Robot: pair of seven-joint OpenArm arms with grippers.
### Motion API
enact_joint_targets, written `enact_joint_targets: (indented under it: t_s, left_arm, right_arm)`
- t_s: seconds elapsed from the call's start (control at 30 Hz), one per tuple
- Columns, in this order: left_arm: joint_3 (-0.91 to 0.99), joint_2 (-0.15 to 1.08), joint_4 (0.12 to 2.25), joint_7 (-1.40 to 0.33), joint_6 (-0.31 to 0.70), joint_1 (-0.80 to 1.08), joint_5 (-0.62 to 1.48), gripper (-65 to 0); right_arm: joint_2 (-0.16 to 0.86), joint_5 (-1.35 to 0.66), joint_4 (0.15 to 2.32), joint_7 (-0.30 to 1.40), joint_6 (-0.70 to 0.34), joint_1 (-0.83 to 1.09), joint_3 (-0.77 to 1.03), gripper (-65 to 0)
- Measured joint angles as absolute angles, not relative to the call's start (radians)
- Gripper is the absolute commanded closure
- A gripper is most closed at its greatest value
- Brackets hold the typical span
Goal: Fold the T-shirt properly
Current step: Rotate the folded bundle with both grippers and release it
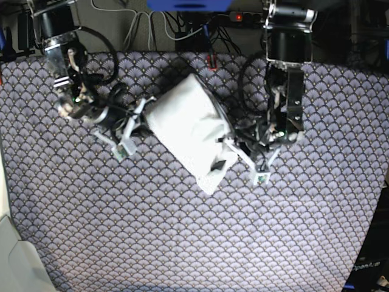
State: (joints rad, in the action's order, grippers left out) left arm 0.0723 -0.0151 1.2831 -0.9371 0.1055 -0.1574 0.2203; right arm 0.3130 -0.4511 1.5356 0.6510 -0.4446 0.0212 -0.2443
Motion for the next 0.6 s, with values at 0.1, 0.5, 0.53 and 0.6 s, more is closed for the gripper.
enact_joint_targets:
  t_s: [0.1,0.5,0.53,0.6]
  left_arm:
    - [0.070,-0.030,1.242,-0.916,0.105,-0.186,0.218,-0.4]
    - [0.038,-0.064,1.197,-0.843,0.101,-0.212,0.214,-0.4]
    - [0.038,-0.064,1.198,-0.846,0.101,-0.214,0.215,-0.4]
    - [0.039,-0.063,1.191,-0.866,0.101,-0.230,0.217,-0.4]
  right_arm:
    - [0.315,-0.447,1.537,0.619,-0.444,0.073,-0.280,-1.1]
    - [0.316,-0.455,1.547,0.515,-0.440,0.192,-0.297,-1.1]
    - [0.316,-0.458,1.552,0.511,-0.440,0.201,-0.297,-1.1]
    - [0.316,-0.461,1.559,0.512,-0.440,0.213,-0.298,-1.0]
